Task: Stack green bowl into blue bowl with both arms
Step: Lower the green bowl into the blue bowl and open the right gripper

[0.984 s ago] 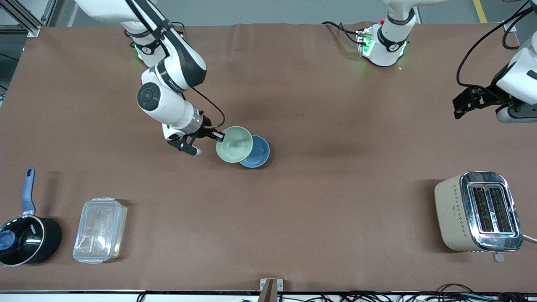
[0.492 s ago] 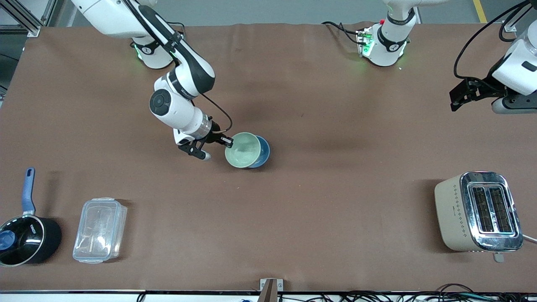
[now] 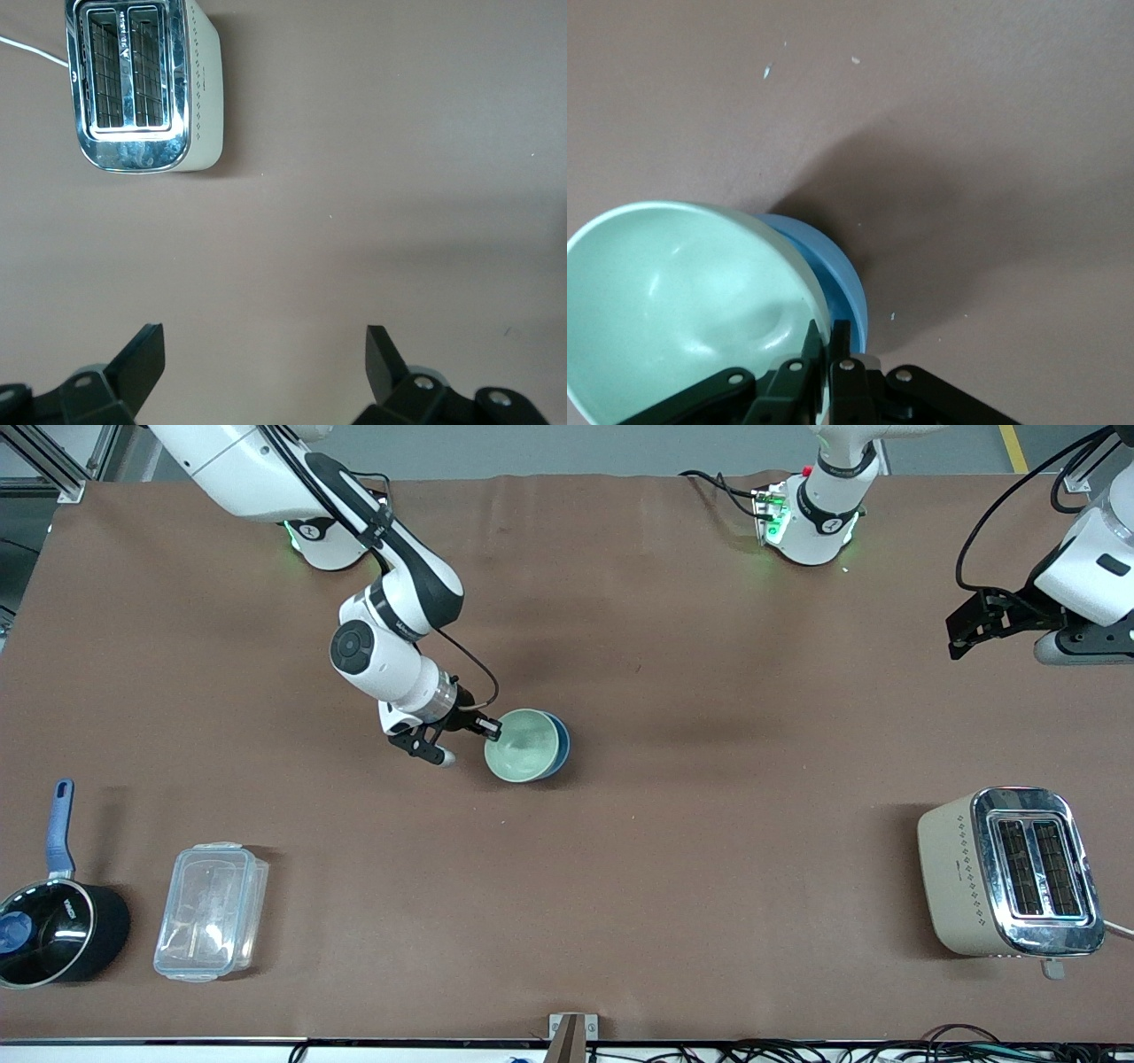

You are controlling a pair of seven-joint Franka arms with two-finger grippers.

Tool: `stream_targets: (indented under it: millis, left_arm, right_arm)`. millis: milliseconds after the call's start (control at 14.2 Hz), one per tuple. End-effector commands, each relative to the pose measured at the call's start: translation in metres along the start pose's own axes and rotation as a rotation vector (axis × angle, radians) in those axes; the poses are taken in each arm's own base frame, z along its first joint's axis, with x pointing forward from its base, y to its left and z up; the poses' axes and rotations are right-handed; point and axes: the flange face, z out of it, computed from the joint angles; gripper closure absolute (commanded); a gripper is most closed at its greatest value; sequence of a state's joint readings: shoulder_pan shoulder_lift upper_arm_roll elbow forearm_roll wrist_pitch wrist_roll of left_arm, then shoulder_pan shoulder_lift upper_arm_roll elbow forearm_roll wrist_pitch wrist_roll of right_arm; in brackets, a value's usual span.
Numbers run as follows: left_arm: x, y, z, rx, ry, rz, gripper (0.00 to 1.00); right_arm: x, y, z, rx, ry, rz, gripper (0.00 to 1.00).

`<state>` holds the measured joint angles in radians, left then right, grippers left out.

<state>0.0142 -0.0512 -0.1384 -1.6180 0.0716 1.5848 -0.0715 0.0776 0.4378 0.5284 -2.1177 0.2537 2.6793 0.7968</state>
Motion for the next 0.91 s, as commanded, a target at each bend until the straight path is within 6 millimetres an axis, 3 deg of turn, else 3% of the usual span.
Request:
stream_targets:
  millis: [0,281,492,562,633,703,844]
  left_arm:
    - [-0.007,-0.001,-0.008,-0.012,0.004,0.010,0.00]
    - [-0.006,-0.005,-0.007,-0.008,0.003,0.004,0.00]
    - [-0.004,-0.005,-0.019,-0.006,0.028,0.000,0.00]
    - [-0.004,-0.005,-0.020,-0.006,0.031,-0.001,0.00]
    - [-0.004,-0.005,-0.020,-0.006,0.028,-0.001,0.00]
    - [-0.005,-0.005,-0.019,-0.004,0.018,-0.001,0.00]
    - [-0.006,-0.005,-0.020,-0.004,0.016,-0.001,0.00]
  right_arm:
    - [-0.006,-0.004,0.005,-0.004,0.002,0.000,0.93]
    - [-0.012,-0.002,0.010,-0.018,-0.008,-0.009,0.93]
    - [-0.008,0.002,0.008,-0.036,0.003,-0.035,0.92]
    - [-0.008,0.002,0.007,-0.036,0.004,-0.035,0.81]
    - [-0.005,0.003,0.005,-0.034,0.007,-0.030,0.49]
    - [-0.003,0.003,0.001,-0.034,0.010,-0.027,0.30]
    - [0.006,0.005,-0.019,-0.056,0.009,-0.018,0.16]
